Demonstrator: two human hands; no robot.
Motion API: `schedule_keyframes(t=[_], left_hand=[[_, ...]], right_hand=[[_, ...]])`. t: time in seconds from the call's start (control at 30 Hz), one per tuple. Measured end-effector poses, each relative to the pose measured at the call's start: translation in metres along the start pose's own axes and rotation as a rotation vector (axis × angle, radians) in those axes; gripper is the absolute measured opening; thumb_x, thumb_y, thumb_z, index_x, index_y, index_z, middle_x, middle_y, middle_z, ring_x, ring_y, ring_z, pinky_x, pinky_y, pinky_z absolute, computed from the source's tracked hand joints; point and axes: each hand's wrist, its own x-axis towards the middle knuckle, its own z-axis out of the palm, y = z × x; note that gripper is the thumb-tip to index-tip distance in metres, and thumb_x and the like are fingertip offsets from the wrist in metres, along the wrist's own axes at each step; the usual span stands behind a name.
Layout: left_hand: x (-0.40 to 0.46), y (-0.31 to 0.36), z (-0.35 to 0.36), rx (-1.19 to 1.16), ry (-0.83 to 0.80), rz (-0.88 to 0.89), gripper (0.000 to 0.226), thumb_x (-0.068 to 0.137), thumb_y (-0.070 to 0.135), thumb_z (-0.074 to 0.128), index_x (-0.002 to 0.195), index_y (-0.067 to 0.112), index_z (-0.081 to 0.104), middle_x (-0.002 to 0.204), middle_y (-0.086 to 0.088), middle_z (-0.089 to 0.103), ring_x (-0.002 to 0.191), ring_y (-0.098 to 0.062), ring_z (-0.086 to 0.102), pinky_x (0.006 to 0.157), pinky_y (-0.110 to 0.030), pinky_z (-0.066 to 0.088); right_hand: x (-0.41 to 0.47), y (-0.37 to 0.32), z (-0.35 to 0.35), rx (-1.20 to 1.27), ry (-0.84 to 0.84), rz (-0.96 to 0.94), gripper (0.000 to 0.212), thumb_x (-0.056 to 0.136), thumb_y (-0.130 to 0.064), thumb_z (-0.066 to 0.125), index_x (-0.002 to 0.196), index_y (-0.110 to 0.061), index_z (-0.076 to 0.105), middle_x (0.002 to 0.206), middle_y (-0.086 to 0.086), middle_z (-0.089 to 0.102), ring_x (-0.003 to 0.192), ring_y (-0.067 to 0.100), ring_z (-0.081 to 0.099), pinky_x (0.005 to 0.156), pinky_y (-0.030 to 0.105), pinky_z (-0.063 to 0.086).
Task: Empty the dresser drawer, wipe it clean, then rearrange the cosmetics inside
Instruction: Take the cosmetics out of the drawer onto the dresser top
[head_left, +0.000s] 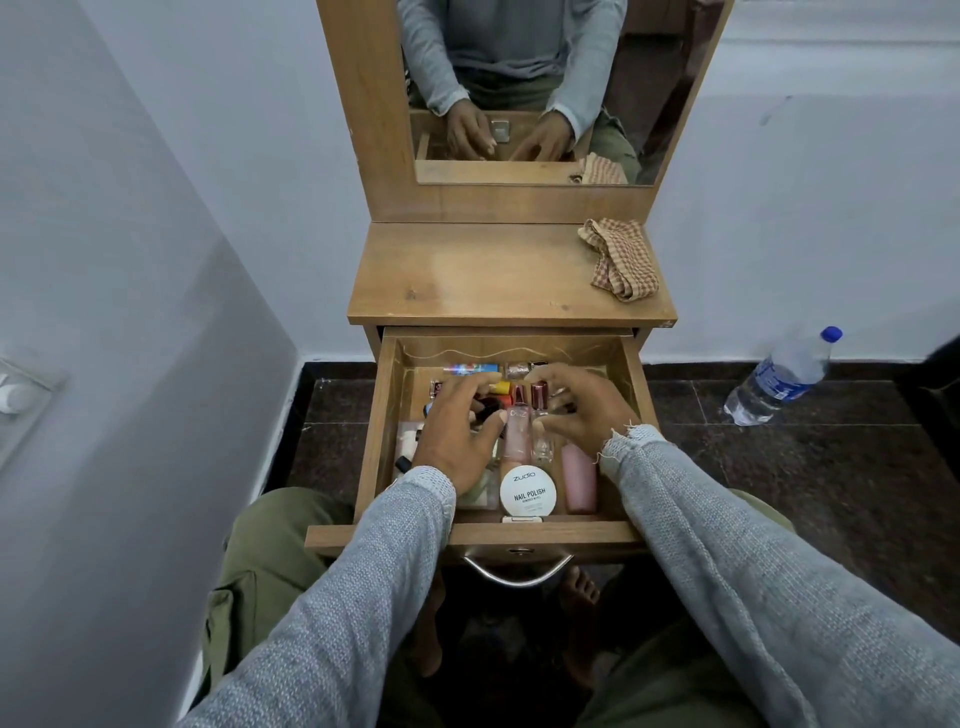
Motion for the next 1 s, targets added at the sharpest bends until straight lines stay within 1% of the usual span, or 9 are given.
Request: schedule_keyframes(t=[0.1, 0.17, 0.3, 0.43, 0.6, 0.7, 0.83, 0.9, 1.0], left_hand=[[0.003, 0.003, -0.004, -0.054, -0.029, 0.026, 0.052, 0.089, 0.018, 0.065, 0.136, 0.029, 0.047, 0.119, 0.005, 0.054, 0.111, -0.013, 0.055, 0.097, -0.043, 0.050], [0.005, 0.006, -0.006, -0.080, -0.081, 0.022, 0.059, 0.090, 0.018, 0.065, 0.141, 0.031, 0.041, 0.120, 0.004, 0.057, 0.113, -0.012, 0.056, 0.098, -0.042, 0.049], [0.007, 0.012, -0.012, -0.225, -0.174, -0.019, 0.075, 0.089, 0.002, 0.064, 0.148, 0.032, 0.029, 0.109, 0.005, 0.065, 0.101, -0.009, 0.066, 0.094, -0.036, 0.053], [0.007, 0.010, -0.019, -0.245, -0.125, -0.035, 0.080, 0.086, 0.000, 0.067, 0.147, 0.036, 0.029, 0.107, 0.007, 0.064, 0.099, -0.010, 0.066, 0.092, -0.035, 0.054], [0.004, 0.010, -0.025, -0.236, -0.075, -0.013, 0.074, 0.086, -0.002, 0.065, 0.140, 0.038, 0.036, 0.113, 0.007, 0.062, 0.098, -0.001, 0.062, 0.085, -0.021, 0.054], [0.006, 0.007, -0.031, -0.231, -0.057, -0.031, 0.074, 0.086, 0.000, 0.066, 0.139, 0.041, 0.035, 0.118, 0.005, 0.061, 0.095, 0.007, 0.061, 0.082, -0.014, 0.050], [0.008, 0.007, -0.039, -0.204, -0.036, -0.053, 0.075, 0.087, 0.001, 0.066, 0.144, 0.037, 0.034, 0.108, 0.027, 0.053, 0.089, 0.024, 0.055, 0.074, -0.011, 0.048], [0.008, 0.005, -0.042, -0.203, -0.022, -0.046, 0.075, 0.086, 0.000, 0.066, 0.144, 0.037, 0.034, 0.112, 0.033, 0.047, 0.090, 0.027, 0.052, 0.073, -0.008, 0.048], [0.009, 0.002, -0.043, -0.192, -0.011, -0.041, 0.074, 0.086, 0.001, 0.066, 0.142, 0.039, 0.035, 0.118, 0.031, 0.047, 0.096, 0.021, 0.054, 0.080, -0.011, 0.050]], right_hand=[[0.007, -0.003, -0.007, 0.080, 0.029, -0.029, 0.052, 0.070, -0.005, 0.080, 0.113, -0.028, 0.063, 0.099, 0.001, 0.056, 0.079, 0.014, 0.061, 0.073, 0.022, 0.053], [0.012, -0.010, -0.011, 0.173, 0.022, -0.038, 0.050, 0.072, -0.009, 0.080, 0.114, -0.030, 0.063, 0.105, 0.001, 0.056, 0.087, 0.019, 0.064, 0.073, 0.025, 0.054], [0.021, -0.027, -0.010, 0.423, -0.024, -0.040, 0.048, 0.076, 0.000, 0.076, 0.120, -0.013, 0.063, 0.112, 0.019, 0.057, 0.092, 0.024, 0.066, 0.069, 0.015, 0.052], [0.024, -0.035, -0.006, 0.503, -0.088, -0.042, 0.046, 0.079, 0.001, 0.072, 0.122, -0.013, 0.062, 0.104, 0.008, 0.065, 0.088, 0.014, 0.067, 0.081, 0.024, 0.054], [0.025, -0.030, -0.004, 0.618, -0.089, 0.078, 0.045, 0.086, -0.014, 0.069, 0.125, -0.032, 0.055, 0.105, 0.002, 0.064, 0.098, 0.018, 0.066, 0.081, 0.034, 0.057], [0.029, -0.021, -0.002, 0.283, -0.013, 0.135, 0.053, 0.083, -0.027, 0.072, 0.131, -0.025, 0.051, 0.113, 0.002, 0.062, 0.106, 0.019, 0.062, 0.084, 0.032, 0.055], [0.037, -0.009, 0.006, -0.583, -0.431, 0.140, 0.086, 0.075, -0.044, 0.074, 0.147, -0.027, 0.030, 0.148, 0.002, 0.037, 0.137, 0.027, 0.033, 0.112, 0.050, 0.029], [0.040, -0.013, 0.014, -0.717, -0.529, 0.151, 0.098, 0.071, -0.045, 0.077, 0.149, -0.024, 0.023, 0.156, 0.001, 0.025, 0.141, 0.028, 0.023, 0.112, 0.051, 0.023], [0.043, -0.017, 0.019, -0.716, -0.525, 0.179, 0.103, 0.066, -0.041, 0.082, 0.148, -0.019, 0.024, 0.156, 0.004, 0.024, 0.141, 0.029, 0.022, 0.109, 0.049, 0.025]])
